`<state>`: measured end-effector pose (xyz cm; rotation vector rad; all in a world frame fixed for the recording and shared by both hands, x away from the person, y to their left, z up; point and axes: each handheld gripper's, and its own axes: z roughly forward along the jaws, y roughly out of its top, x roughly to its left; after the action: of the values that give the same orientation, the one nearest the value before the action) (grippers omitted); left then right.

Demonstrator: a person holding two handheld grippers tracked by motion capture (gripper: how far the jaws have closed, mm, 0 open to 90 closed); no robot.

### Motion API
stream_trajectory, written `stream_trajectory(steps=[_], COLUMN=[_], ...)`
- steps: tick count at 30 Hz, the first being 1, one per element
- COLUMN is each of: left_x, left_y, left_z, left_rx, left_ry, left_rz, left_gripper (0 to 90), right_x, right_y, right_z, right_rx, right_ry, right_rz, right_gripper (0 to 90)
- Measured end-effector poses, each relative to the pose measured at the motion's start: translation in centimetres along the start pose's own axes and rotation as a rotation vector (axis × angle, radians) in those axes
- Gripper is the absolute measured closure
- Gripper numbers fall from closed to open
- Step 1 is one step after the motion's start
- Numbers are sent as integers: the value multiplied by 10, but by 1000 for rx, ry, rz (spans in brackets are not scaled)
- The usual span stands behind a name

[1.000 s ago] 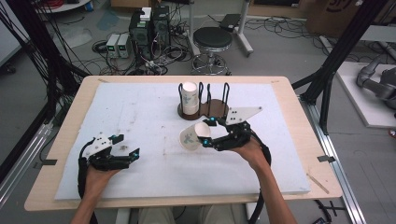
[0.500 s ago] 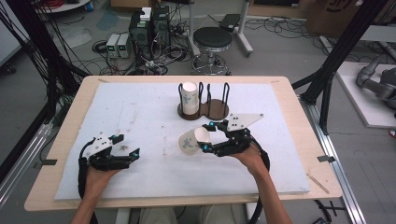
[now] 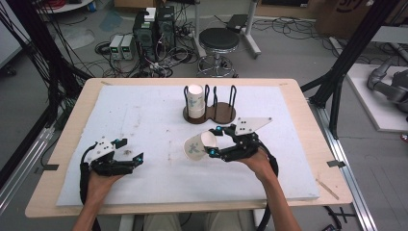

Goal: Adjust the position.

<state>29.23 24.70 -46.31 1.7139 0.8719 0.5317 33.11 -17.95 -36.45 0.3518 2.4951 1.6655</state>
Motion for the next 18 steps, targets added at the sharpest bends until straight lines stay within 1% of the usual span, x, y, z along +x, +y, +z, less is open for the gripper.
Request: stream_trajectory(steps=[2,4,6,7,9,10,11,14,15,18], left_x=[0,0,0,0,0,0,0,1,2,3], left_y=[2,6,11,14,20,24,29,42,48,61], left_z=[-1,-4,-7,-9,-11,-12,-13,-14,-14,-13], left_rx=[0,-17,-42,-52,-69,-79,-88,-93,-100,-109], left_ry=[-17,-42,-68,-75,-95,-116,-142,-196,-227,-298], left_rz=[3,7,25,31,41,42,50,73,84,106], left_gripper=[121,121,122,121,121,121,121,121,121,122], right_x=[0,0,0,1,2,2,2,2,2,2], right_y=[0,0,0,0,0,0,0,1,1,1], right_z=[1,1,1,0,0,0,-1,-2,-2,-3], right_rx=[-2,-5,-6,-8,-11,-16,-16,-31,-34,-41], right_ry=[6,7,12,10,20,19,24,29,32,38], right_rz=[-4,-11,-11,-14,-5,-11,-6,-12,-12,-11], right_gripper=[380,380,380,380,380,380,380,380,380,380])
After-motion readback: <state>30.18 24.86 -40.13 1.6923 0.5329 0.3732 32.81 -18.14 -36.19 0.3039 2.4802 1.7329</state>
